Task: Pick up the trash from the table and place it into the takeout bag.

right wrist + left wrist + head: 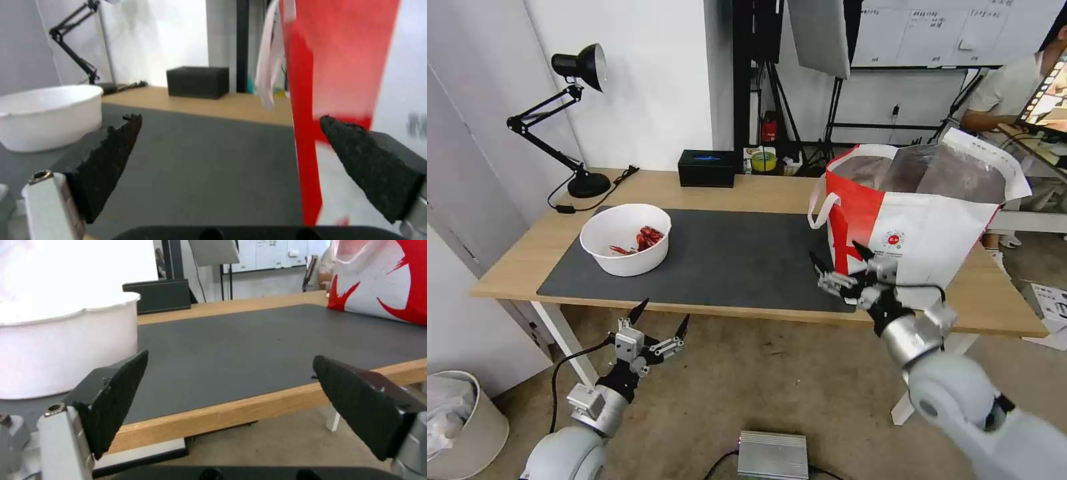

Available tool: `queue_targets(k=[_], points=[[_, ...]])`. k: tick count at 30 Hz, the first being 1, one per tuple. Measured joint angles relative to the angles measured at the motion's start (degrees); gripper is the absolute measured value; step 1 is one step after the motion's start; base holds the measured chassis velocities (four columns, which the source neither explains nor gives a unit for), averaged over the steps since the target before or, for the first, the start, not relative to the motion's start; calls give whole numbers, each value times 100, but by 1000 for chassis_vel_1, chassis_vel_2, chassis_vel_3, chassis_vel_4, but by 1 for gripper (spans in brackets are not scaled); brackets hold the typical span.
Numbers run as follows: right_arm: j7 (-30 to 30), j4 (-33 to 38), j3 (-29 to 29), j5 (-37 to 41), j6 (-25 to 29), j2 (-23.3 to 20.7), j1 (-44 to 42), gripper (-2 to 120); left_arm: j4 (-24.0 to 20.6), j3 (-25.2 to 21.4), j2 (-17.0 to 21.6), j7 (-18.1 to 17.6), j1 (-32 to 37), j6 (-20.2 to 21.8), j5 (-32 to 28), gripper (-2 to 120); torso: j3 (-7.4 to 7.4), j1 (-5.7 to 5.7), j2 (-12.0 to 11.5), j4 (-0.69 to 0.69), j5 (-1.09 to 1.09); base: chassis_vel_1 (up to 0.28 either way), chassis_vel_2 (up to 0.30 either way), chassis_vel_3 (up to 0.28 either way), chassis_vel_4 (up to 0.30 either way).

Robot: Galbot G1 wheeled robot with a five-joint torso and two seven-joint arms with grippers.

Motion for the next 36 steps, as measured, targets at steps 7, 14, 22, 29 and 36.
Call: queue_targets(k=[7, 14, 22, 29, 36], points=[[68, -129, -15, -355, 168, 201, -330, 100, -8, -10, -2, -1, 9, -4, 0, 100, 0, 0, 0, 0, 0, 0, 0, 0, 0], [152, -246, -51, -554, 252, 271, -462, 100, -24, -54, -25, -4, 74, -29, 2, 100, 0, 0, 0, 1, -1, 0, 0, 0, 0], [181, -343, -70, -616, 247, 341, -524, 100, -24, -57, -45, -3, 106, -89, 30, 100, 1, 0, 0, 1, -1, 0, 0, 0, 0], [181, -359, -76, -608, 229, 360, -528, 100, -8, -126, -17, -3, 120, -111, 20, 100, 1, 0, 0, 1, -1, 0, 0, 0, 0], [180, -359, -78, -599, 220, 360, -522, 100, -65, -314, 413, -97, -156, 48, -421, 100, 1, 0, 0, 1, -1, 0, 0, 0, 0]])
